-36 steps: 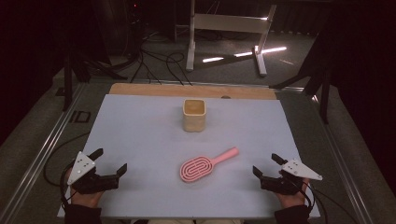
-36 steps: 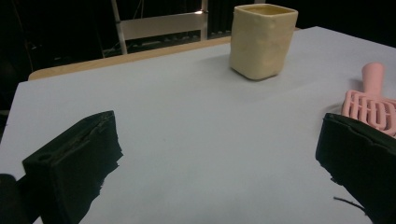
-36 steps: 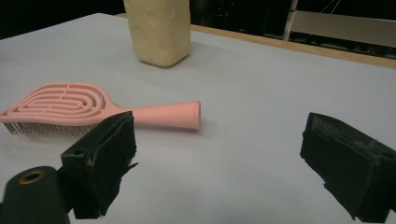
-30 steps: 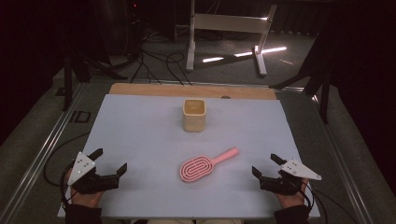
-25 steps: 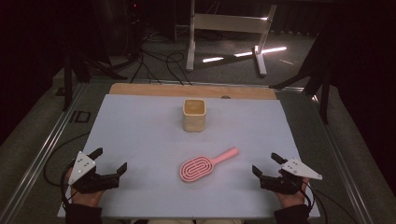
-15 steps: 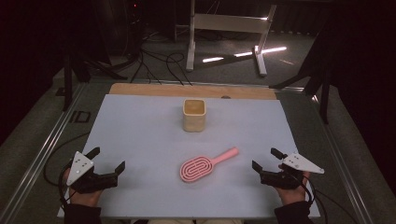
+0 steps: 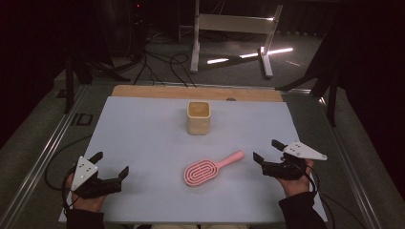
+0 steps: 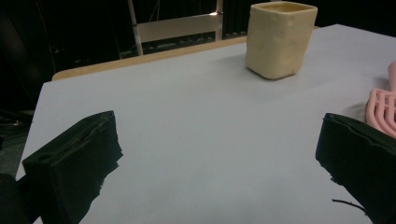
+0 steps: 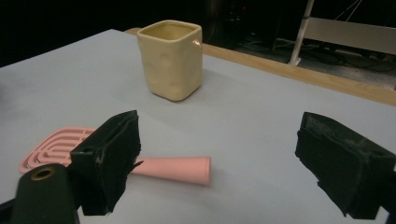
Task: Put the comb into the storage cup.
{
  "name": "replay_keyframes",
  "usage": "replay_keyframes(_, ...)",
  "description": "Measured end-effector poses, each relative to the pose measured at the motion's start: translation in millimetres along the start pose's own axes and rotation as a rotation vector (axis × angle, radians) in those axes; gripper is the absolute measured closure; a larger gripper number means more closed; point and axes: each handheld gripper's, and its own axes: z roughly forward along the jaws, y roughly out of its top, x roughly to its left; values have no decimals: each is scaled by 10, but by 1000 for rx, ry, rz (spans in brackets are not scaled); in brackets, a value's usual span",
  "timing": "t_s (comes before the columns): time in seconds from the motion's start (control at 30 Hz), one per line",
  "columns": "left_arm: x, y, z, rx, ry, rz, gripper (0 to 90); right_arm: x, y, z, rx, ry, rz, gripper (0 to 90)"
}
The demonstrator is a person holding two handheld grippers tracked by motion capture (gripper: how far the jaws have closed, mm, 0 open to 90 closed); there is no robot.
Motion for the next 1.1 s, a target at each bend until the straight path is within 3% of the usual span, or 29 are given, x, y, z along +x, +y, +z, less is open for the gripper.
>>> replay_keyframes(0.3, -38, 0, 21, 7, 2, 26, 0, 17, 122, 161, 34, 10, -3, 154)
replay_keyframes(0.63, -17, -25, 27, 6, 3, 7, 0, 82, 253, 359, 76, 19, -8, 167)
replay_keyframes(1.1, -20, -33, 35, 12, 3, 10, 0, 176, 325, 606, 118, 34, -35, 174)
